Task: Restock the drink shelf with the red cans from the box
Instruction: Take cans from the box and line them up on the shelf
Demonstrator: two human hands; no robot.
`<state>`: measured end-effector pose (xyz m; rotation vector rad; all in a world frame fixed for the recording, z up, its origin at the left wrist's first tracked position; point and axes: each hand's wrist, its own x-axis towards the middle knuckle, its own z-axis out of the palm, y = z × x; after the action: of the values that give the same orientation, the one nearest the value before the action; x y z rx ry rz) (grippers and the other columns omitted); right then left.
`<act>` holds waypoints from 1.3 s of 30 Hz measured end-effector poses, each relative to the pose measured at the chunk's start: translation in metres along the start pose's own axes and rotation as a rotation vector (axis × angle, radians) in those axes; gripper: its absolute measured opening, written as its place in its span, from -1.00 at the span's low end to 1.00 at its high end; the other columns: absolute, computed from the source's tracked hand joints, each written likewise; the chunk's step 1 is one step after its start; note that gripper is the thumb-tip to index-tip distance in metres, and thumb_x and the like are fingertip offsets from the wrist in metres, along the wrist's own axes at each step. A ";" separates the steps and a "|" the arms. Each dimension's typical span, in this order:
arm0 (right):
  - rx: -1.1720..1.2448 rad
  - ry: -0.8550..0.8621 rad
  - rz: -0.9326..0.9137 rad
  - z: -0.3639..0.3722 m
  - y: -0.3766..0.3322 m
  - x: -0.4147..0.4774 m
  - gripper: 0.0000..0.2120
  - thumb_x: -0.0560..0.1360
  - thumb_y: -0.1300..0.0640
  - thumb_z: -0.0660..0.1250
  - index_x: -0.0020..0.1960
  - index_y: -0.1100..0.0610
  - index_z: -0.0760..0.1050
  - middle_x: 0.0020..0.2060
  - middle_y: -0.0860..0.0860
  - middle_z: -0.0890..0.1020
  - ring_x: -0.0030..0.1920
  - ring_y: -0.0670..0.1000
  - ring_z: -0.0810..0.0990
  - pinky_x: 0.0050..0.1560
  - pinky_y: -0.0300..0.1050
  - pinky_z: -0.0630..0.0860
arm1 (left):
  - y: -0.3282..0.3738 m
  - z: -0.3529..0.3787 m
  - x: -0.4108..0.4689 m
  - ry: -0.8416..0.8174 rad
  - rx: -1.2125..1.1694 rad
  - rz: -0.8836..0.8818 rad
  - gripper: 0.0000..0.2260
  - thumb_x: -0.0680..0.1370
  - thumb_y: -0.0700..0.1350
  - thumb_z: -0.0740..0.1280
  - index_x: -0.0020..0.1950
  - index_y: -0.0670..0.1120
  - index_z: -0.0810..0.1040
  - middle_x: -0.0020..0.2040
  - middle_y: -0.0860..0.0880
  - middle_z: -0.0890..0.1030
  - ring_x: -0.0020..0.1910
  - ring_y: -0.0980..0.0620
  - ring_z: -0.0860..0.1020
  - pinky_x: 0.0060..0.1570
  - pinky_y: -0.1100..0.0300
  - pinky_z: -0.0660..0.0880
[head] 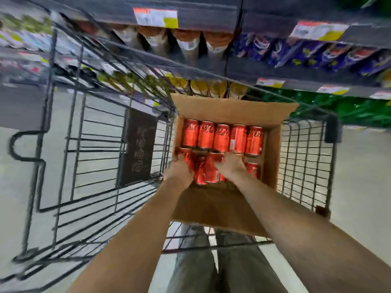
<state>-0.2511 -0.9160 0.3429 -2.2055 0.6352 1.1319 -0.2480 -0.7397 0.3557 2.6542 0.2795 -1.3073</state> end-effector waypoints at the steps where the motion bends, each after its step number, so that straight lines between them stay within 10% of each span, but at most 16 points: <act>1: 0.027 -0.006 0.009 0.009 0.002 0.008 -0.56 0.56 -0.10 0.32 0.25 0.22 0.56 0.18 0.21 0.64 0.20 0.24 0.61 0.14 -0.02 0.53 | 0.000 0.004 0.007 0.017 0.000 -0.006 -0.43 0.62 0.01 0.30 0.55 -0.18 0.21 0.46 -0.22 0.40 0.42 -0.24 0.44 0.37 -0.13 0.44; 8: 0.184 0.100 0.128 0.058 0.004 0.040 -0.20 0.36 -0.28 0.50 0.38 0.22 0.41 0.23 0.19 0.60 0.21 0.18 0.60 0.23 -0.03 0.54 | 0.006 0.036 0.043 0.066 -0.150 0.014 -0.29 0.59 0.13 0.38 0.58 -0.19 0.18 0.46 -0.23 0.40 0.42 -0.24 0.45 0.36 -0.11 0.45; 24: 0.546 0.170 0.089 0.032 0.029 0.022 -0.43 0.23 -0.09 0.64 0.15 0.12 0.60 -0.03 -0.10 0.67 -0.02 -0.07 0.66 0.00 -0.19 0.57 | -0.001 0.042 0.045 0.061 -0.398 0.053 -0.19 0.32 0.21 0.56 0.44 -0.08 0.37 0.27 -0.15 0.51 0.29 -0.21 0.49 0.30 -0.12 0.49; 29: 0.747 0.129 0.037 0.004 0.037 -0.020 -0.44 0.26 0.02 0.66 0.21 0.03 0.60 0.01 -0.06 0.71 0.02 -0.01 0.70 0.13 0.08 0.64 | -0.002 0.010 0.011 0.107 -0.511 0.222 -0.30 0.36 0.14 0.59 0.42 0.04 0.39 0.12 0.04 0.62 0.07 0.02 0.59 0.09 0.17 0.53; 35: 0.775 0.278 -0.088 -0.044 0.023 -0.083 -0.43 0.25 0.07 0.68 0.18 0.05 0.55 -0.01 -0.06 0.69 -0.06 -0.13 0.68 0.02 -0.16 0.65 | 0.016 -0.055 -0.044 0.209 -0.597 0.437 -0.28 0.38 0.03 0.63 0.46 -0.02 0.42 0.12 0.16 0.55 0.13 0.17 0.56 0.16 0.36 0.43; 39: 0.737 0.389 -0.203 -0.081 0.013 -0.130 -0.59 0.20 -0.03 0.69 -0.03 -0.08 0.61 0.01 -0.01 0.73 -0.03 -0.08 0.71 0.07 -0.06 0.66 | 0.036 -0.094 -0.088 0.299 -0.585 0.576 -0.26 0.35 0.04 0.64 0.45 0.00 0.42 0.22 0.06 0.59 0.23 0.07 0.57 0.29 0.22 0.44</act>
<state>-0.2826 -0.9610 0.4866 -1.7769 0.8045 0.2755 -0.2203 -0.7613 0.4848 2.1676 -0.0670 -0.5426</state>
